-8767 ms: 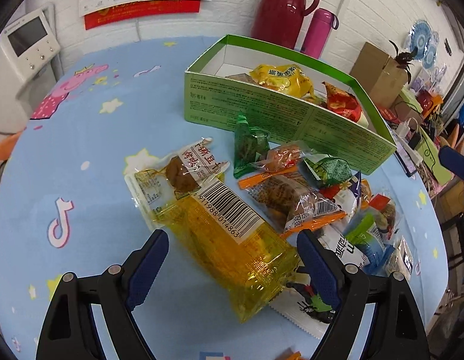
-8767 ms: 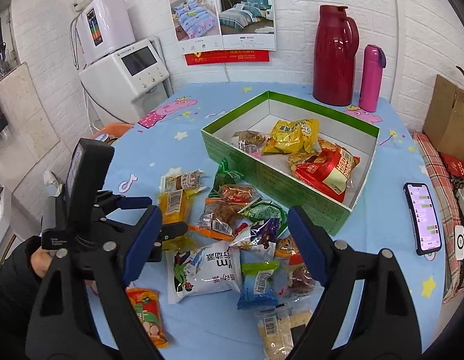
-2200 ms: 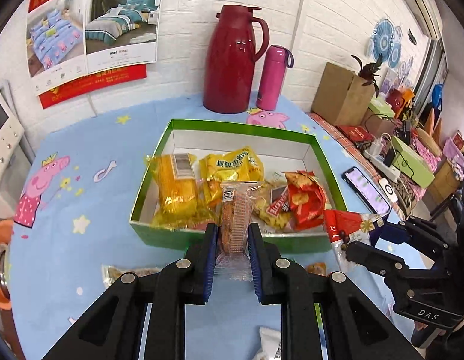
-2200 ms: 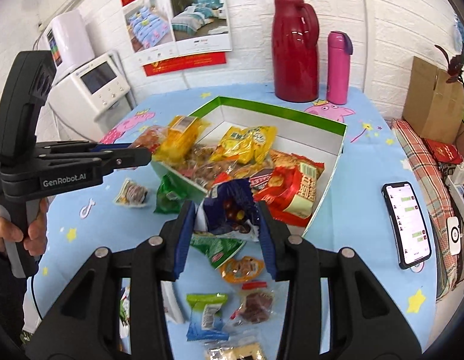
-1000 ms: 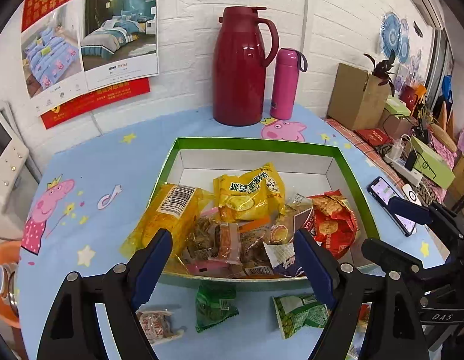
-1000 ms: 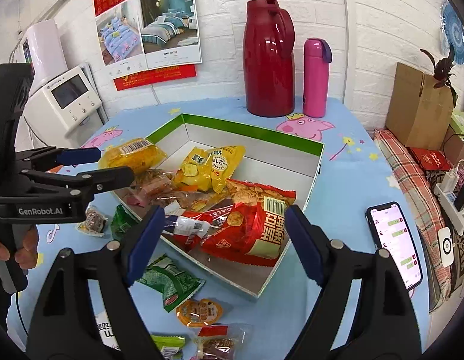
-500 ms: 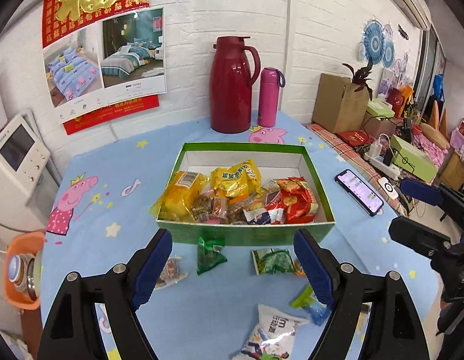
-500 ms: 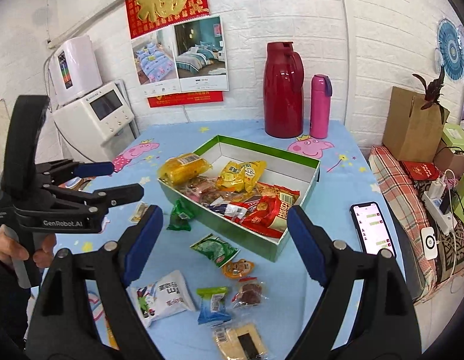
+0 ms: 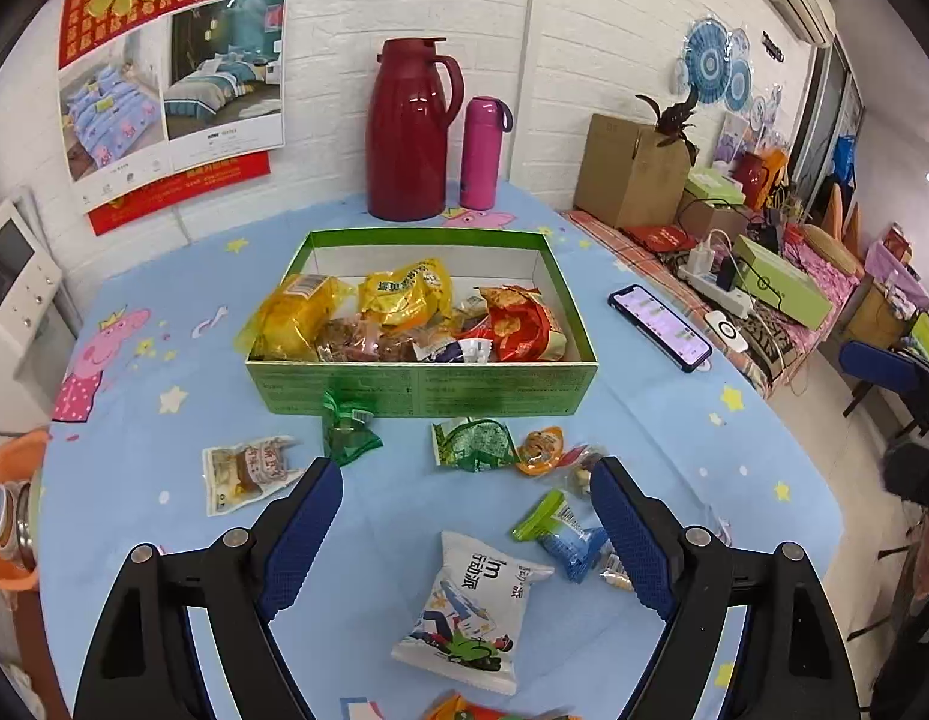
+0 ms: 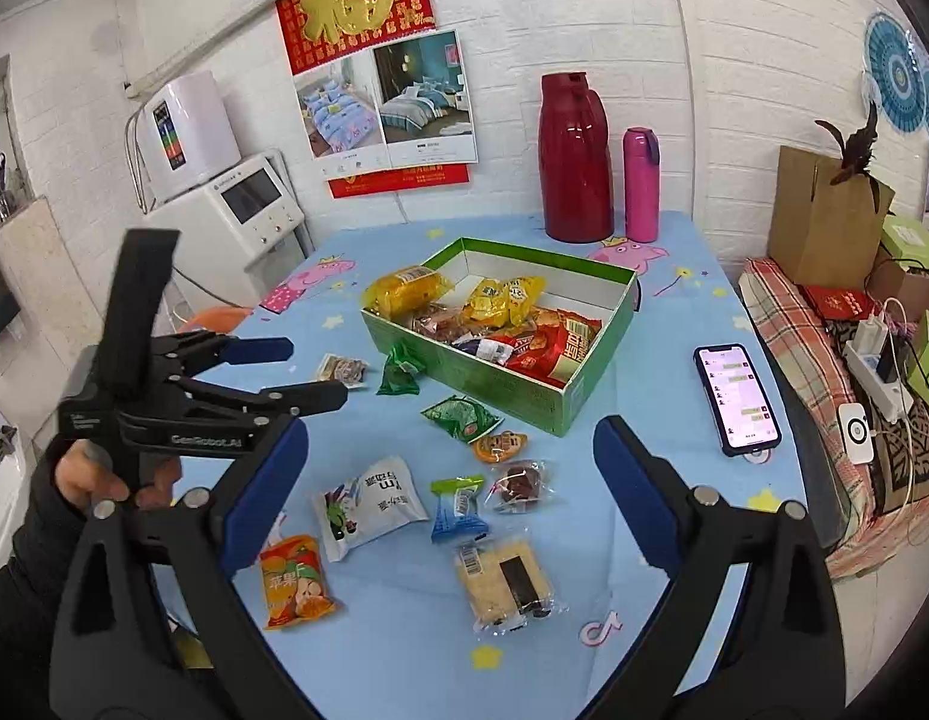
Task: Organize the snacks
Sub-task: 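Withdraw both tools from the box toward the remaining snacks, then grasp the green pea snack bag with the left tool while the right tool grasps the clear brown cake pack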
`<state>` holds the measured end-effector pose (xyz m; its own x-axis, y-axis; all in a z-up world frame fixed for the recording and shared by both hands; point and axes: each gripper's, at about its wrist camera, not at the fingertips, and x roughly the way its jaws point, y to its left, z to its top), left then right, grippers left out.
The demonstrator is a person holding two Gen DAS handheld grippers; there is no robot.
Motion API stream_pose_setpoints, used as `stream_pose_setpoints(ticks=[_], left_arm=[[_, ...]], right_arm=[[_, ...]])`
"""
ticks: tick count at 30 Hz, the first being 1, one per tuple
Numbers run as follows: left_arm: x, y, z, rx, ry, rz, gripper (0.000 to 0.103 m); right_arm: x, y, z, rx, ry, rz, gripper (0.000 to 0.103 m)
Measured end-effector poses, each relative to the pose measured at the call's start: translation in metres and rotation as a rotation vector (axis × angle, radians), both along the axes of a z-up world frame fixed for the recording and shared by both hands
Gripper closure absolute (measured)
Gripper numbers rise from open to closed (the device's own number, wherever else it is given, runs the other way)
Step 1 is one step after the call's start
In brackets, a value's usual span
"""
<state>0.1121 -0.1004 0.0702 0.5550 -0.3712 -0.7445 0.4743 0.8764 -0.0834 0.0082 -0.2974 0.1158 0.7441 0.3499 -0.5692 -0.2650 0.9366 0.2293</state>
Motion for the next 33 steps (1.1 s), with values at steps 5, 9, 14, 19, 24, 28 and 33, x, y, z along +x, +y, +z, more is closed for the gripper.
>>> stream_pose_setpoints(ticks=[5,9,14,19,24,28,33], left_arm=[[0.001,0.011,0.021,-0.092,-0.02,0.002,0.016],[0.006,0.011,0.018,-0.128,-0.02,0.005,0.012],[0.027,-0.009,-0.035,-0.031,0.069,0.004,0.012],[0.045,-0.026,-0.075,0.032,0.112,-0.012,0.013],[0.066,-0.038,-0.093,0.048,0.129,-0.03,0.021],[0.084,-0.047,-0.107,0.054,0.17,-0.036,0.037],[0.096,-0.054,-0.122,0.049,0.218,-0.053,0.046]], right_arm=[[-0.028,-0.027,0.04,-0.014,-0.122,-0.067,0.007],[-0.013,-0.025,0.022,-0.015,-0.098,-0.046,0.007],[0.034,-0.001,-0.06,-0.072,0.09,-0.011,0.008],[0.064,0.011,-0.118,-0.116,0.21,0.009,0.016],[0.081,0.015,-0.141,-0.157,0.245,0.012,0.021],[0.09,0.017,-0.148,-0.162,0.253,0.023,0.023],[0.096,0.015,-0.155,-0.164,0.271,0.029,0.029]])
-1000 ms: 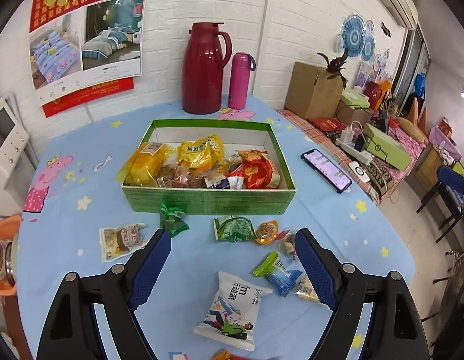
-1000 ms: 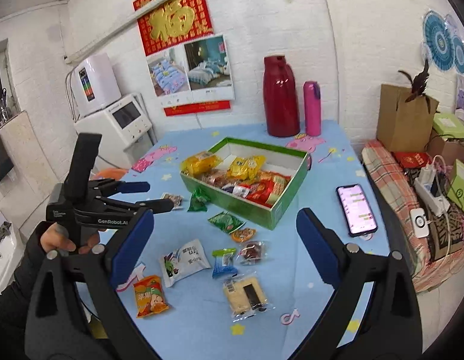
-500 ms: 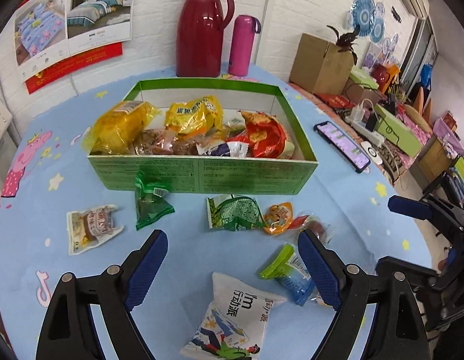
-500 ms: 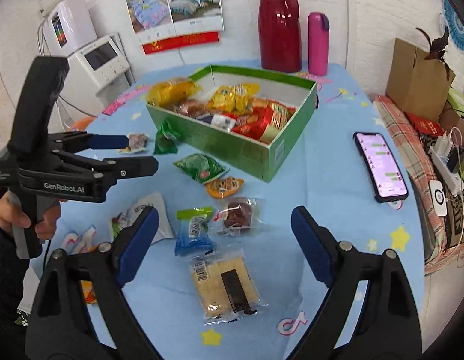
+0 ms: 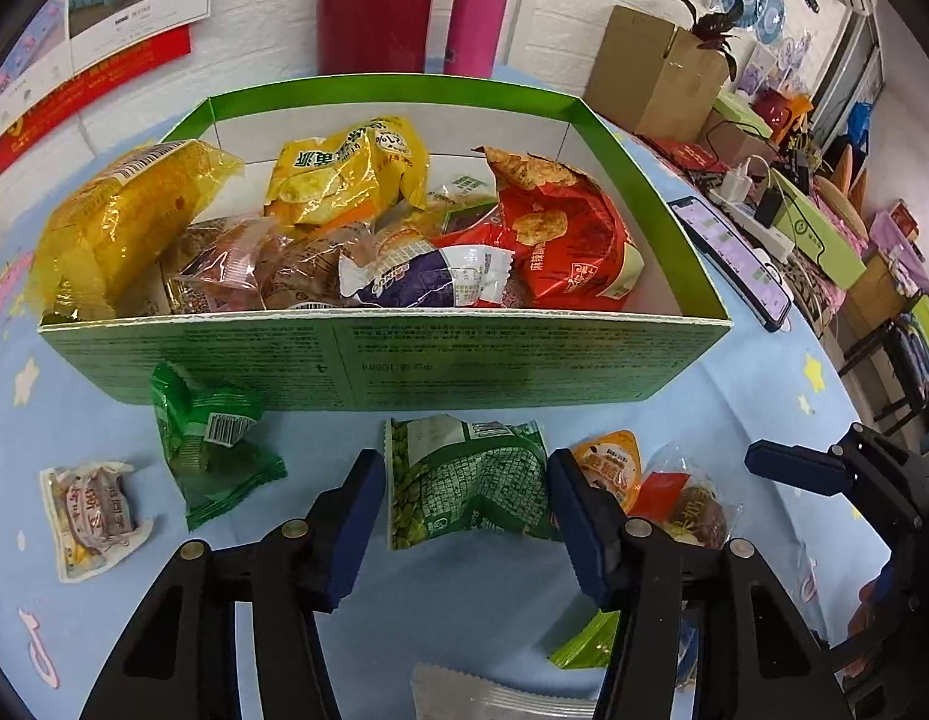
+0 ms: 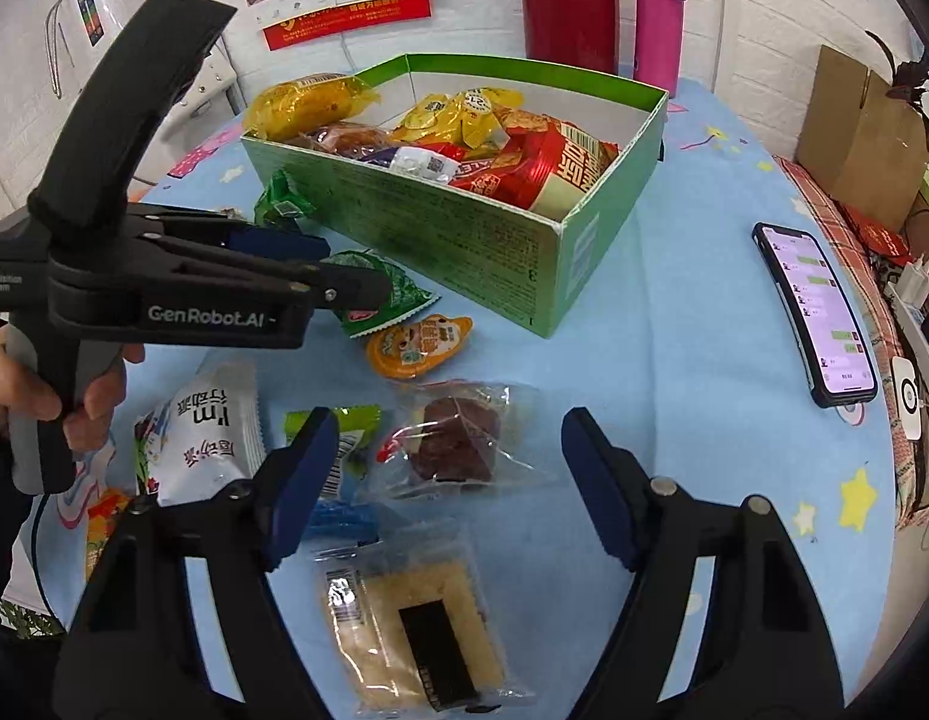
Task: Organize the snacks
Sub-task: 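Grasp the green pea snack bag with the left tool while the right tool grasps the clear brown cake pack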
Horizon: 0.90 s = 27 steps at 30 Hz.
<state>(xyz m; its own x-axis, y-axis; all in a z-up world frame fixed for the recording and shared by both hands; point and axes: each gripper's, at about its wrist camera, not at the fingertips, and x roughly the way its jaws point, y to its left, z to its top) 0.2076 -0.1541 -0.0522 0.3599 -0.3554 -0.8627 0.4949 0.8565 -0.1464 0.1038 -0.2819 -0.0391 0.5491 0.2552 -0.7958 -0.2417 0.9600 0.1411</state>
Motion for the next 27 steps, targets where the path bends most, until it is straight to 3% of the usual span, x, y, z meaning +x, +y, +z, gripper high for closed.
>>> stream_pose_setpoints(ticks=[8,14,17,18,19,23,27], left_arm=[[0.009,0.001,-0.008,-0.019,0.036,0.013,0.042],[0.009,0.002,-0.011,-0.034,0.059,0.001,0.042],[0.007,0.002,-0.011,-0.028,0.059,-0.004,0.049],[0.004,0.003,-0.011,-0.02,0.057,-0.008,0.058],[0.002,0.003,-0.01,-0.009,0.056,-0.014,0.061],[-0.012,0.009,-0.002,-0.008,0.043,-0.028,0.062],[-0.024,0.02,0.024,-0.025,-0.01,-0.024,0.062]], right_arm=[[0.006,0.002,-0.011,0.008,0.027,0.002,0.04],[0.006,0.006,-0.011,0.01,0.03,-0.003,0.04],[0.007,0.004,-0.014,0.025,0.041,-0.004,0.04],[0.006,0.004,-0.014,0.022,0.045,-0.006,0.041],[0.005,0.004,-0.014,0.016,0.044,-0.011,0.043],[-0.005,0.006,-0.004,0.02,0.024,-0.004,0.046],[-0.016,0.007,0.021,0.019,-0.039,0.004,0.046]])
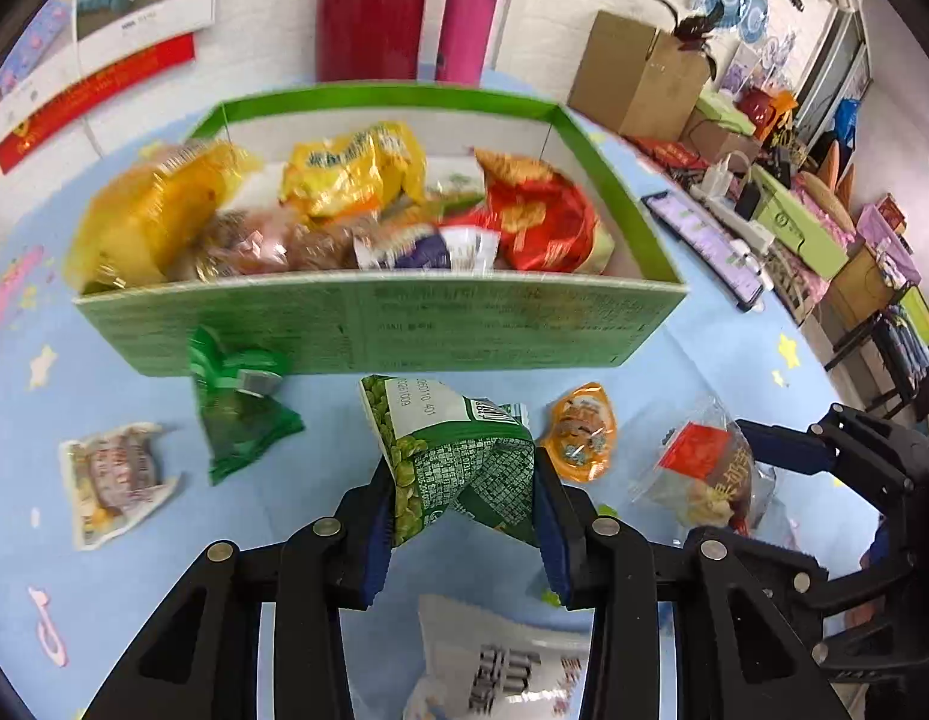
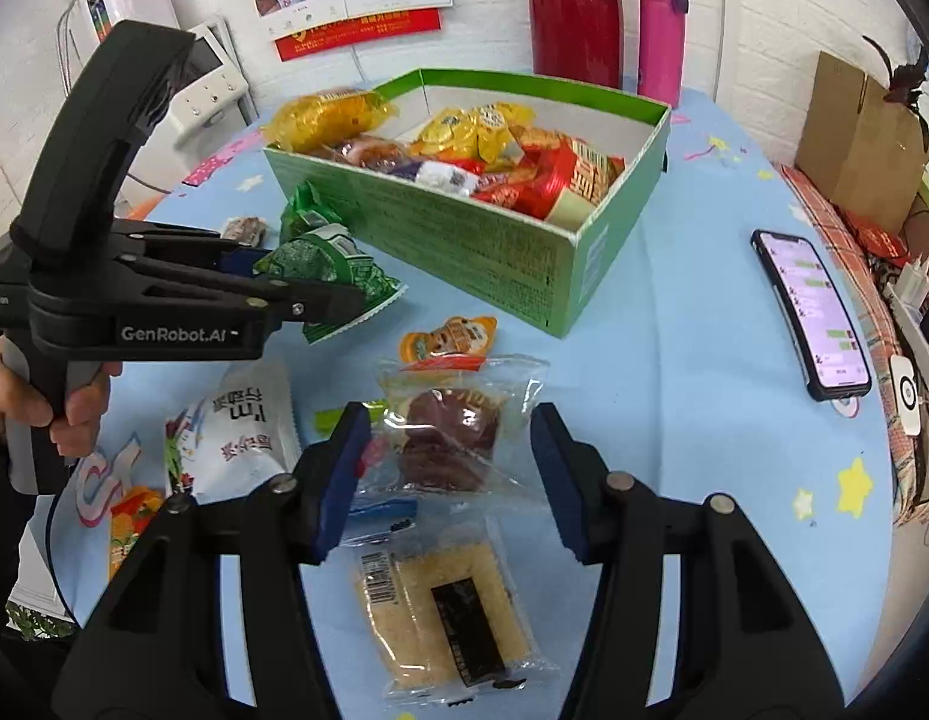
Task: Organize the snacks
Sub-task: 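Grasp the green pea snack bag with the left tool while the right tool grasps the clear brown cake pack, then carry both packs into the green box and release them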
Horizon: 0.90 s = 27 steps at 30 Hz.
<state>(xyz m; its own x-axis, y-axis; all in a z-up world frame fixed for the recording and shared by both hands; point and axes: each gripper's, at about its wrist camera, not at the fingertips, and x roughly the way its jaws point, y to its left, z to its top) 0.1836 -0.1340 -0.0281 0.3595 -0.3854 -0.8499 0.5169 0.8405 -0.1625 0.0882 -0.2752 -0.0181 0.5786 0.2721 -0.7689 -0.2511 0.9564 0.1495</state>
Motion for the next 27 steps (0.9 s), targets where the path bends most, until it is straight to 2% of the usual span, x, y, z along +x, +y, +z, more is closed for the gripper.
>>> stream_pose_setpoints(ticks=[7,14,18,23,27], left_arm=[[-0.007,0.026,0.063,-0.06,-0.128,0.037,0.062],[0.017,0.034,0.097,-0.046,-0.2,0.106,0.062],[0.037,0.04,0.098,-0.011,-0.229,0.148,0.062],[0.066,0.04,0.08,0.031,-0.207,0.179,0.062],[0.083,0.039,0.064,0.019,-0.178,0.188,0.062]], right_arm=[[-0.001,0.002,0.051,0.015,-0.129,-0.011,0.046],[0.025,-0.001,0.081,0.047,-0.208,-0.055,0.046],[0.052,-0.005,0.082,0.069,-0.216,-0.09,0.046],[0.083,-0.007,0.068,0.093,-0.184,-0.098,0.045],[0.104,-0.006,0.052,0.083,-0.16,-0.098,0.045]])
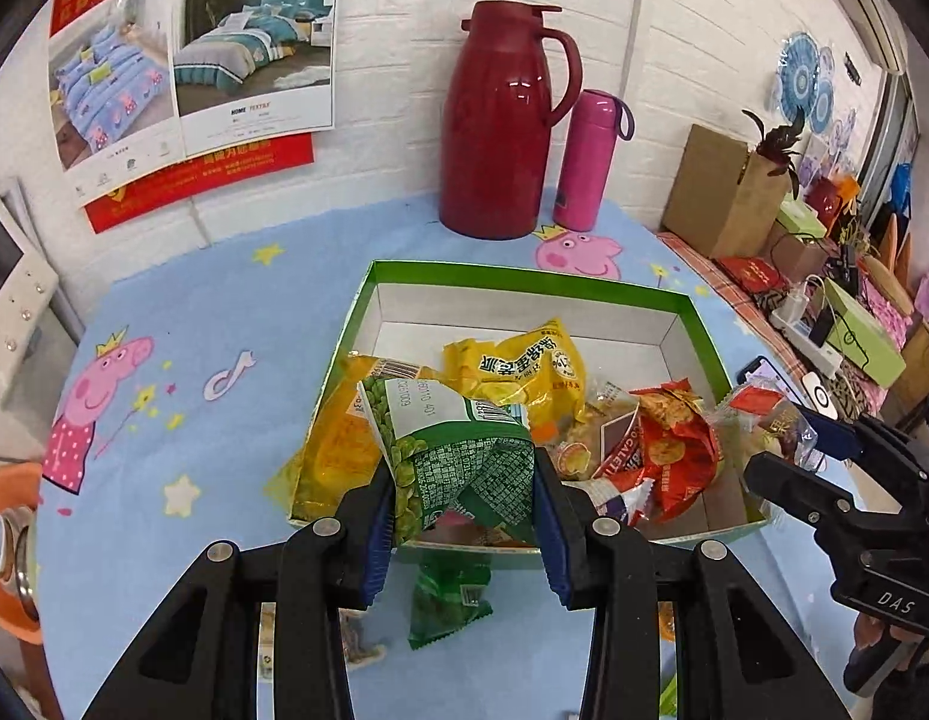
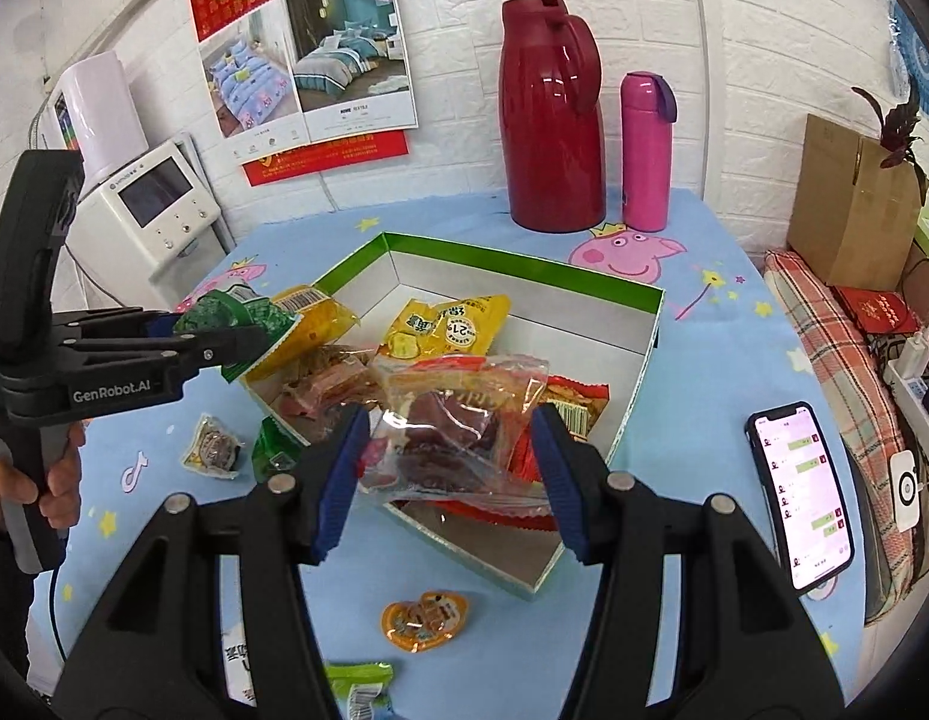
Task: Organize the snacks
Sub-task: 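Carry both packs into the green box and release them, then withdraw both tools toward the snacks on the tablecloth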
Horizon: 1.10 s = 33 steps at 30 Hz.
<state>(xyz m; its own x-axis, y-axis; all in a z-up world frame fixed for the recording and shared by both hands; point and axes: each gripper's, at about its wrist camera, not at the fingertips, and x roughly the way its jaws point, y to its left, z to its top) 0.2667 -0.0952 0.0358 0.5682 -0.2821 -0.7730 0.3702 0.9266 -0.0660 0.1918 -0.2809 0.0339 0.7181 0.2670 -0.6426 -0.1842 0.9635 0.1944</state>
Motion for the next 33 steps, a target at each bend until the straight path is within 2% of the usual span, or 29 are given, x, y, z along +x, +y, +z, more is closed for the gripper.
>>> stream_pose_setpoints(ticks=[5,8,9,10,12,13,21,26,30,33], left_arm=[[0.018,-0.003,-0.008,-0.013,0.011,0.009,0.062],[0.024,-0.004,-0.007,-0.033,0.001,0.01,0.057],[0.024,-0.003,-0.007,-0.036,-0.008,0.012,0.042],[0.023,-0.002,-0.005,-0.032,-0.025,0.02,0.023],[0.019,-0.001,-0.002,-0.01,-0.068,0.055,0.009],[0.018,-0.001,0.0,-0.004,-0.087,0.065,0.007],[0.012,0.002,0.001,0.003,-0.081,0.073,0.006],[-0.001,0.005,0.009,-0.005,-0.084,0.074,0.006],[-0.018,0.008,0.018,-0.013,-0.092,0.07,0.006],[-0.034,0.011,0.026,-0.013,-0.101,0.061,0.006]], right_arm=[[0.022,0.002,-0.012,0.007,0.007,-0.01,0.045],[0.032,0.008,-0.017,-0.042,-0.01,-0.001,0.044],[0.034,0.011,-0.019,-0.074,-0.017,0.013,0.038],[0.035,0.014,-0.021,-0.113,-0.023,0.013,0.026],[0.033,0.017,-0.024,-0.174,-0.051,-0.008,0.021],[0.032,0.017,-0.025,-0.183,-0.057,-0.002,0.02],[0.025,0.012,-0.023,-0.157,-0.038,-0.006,0.018],[0.01,0.012,-0.011,-0.143,-0.06,-0.007,0.017],[-0.006,0.014,0.001,-0.124,-0.081,-0.01,0.011],[-0.02,0.016,0.011,-0.111,-0.096,0.002,0.01]])
